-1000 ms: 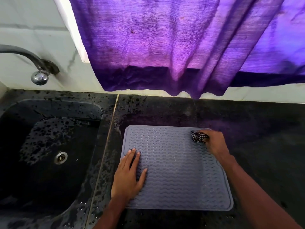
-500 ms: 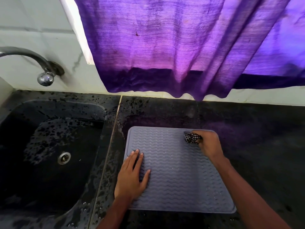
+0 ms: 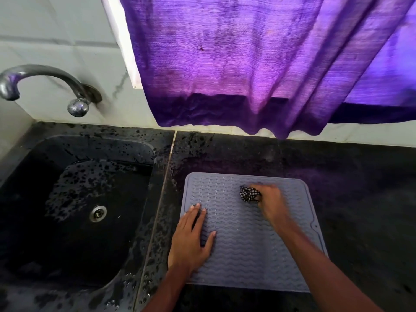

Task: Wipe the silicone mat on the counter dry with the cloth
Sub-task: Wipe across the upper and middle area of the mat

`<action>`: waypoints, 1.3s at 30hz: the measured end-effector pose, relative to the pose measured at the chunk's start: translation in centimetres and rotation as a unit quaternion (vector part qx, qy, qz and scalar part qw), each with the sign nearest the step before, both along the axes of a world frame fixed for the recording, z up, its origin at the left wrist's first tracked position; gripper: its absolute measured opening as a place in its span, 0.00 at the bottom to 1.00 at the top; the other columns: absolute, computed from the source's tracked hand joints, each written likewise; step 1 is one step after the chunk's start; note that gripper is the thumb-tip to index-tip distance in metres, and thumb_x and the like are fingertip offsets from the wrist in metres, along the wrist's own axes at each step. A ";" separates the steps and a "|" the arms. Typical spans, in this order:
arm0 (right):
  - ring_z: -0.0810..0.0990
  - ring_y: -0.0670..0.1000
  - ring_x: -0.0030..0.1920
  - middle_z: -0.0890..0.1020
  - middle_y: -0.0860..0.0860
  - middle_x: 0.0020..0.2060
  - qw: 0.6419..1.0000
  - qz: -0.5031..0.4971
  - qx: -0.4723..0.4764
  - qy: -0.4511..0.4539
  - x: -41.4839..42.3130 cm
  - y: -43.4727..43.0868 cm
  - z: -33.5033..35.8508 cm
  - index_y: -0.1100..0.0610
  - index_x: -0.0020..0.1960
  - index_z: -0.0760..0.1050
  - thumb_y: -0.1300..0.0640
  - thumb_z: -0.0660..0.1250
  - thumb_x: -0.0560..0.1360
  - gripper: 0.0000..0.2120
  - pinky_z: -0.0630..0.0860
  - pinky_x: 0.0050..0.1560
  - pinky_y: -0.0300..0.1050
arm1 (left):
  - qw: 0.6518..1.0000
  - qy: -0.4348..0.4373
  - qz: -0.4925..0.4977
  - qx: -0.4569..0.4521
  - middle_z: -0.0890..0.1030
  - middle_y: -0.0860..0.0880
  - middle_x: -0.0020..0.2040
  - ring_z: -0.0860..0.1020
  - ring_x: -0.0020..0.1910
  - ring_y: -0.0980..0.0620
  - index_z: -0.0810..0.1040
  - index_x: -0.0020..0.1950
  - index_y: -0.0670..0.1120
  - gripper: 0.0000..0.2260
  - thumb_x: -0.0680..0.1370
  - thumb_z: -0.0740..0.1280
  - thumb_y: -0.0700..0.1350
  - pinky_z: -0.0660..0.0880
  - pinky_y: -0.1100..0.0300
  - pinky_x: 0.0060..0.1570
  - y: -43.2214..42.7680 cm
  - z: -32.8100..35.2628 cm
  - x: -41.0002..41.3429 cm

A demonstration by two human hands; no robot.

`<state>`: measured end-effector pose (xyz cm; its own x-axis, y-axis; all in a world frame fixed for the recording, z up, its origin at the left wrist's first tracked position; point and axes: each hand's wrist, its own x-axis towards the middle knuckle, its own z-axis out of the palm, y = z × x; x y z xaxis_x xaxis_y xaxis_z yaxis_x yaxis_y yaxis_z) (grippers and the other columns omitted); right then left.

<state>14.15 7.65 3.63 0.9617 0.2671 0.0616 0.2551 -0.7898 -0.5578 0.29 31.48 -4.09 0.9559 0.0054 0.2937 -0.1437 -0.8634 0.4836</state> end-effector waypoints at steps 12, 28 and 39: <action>0.83 0.50 0.45 0.86 0.48 0.42 1.000 -0.019 0.014 0.020 0.2 4.9 -0.6 0.48 0.49 0.84 0.70 0.66 0.64 0.22 0.78 0.46 0.44 | 1.000 0.001 0.002 -0.029 0.67 0.49 0.78 0.64 0.77 0.50 0.71 0.76 0.46 0.29 0.79 0.67 0.58 0.70 0.49 0.71 0.1 0.2 -0.1; 0.83 0.46 0.45 0.85 0.46 0.40 0.997 -0.007 0.024 0.067 1.8 10.3 -0.8 0.41 0.49 0.79 0.58 0.57 0.60 0.23 0.80 0.44 0.48 | 0.998 0.002 0.019 -0.054 0.70 0.49 0.76 0.67 0.76 0.51 0.73 0.74 0.45 0.24 0.81 0.62 0.54 0.75 0.48 0.67 0.0 0.3 -0.1; 0.82 0.49 0.41 0.85 0.49 0.37 0.998 0.017 -0.011 0.066 2.2 14.1 -0.7 0.47 0.48 0.81 0.60 0.61 0.64 0.17 0.80 0.43 0.48 | 0.998 -0.007 0.018 -0.052 0.73 0.46 0.73 0.71 0.73 0.49 0.76 0.71 0.42 0.21 0.82 0.59 0.50 0.72 0.51 0.69 0.0 0.5 0.1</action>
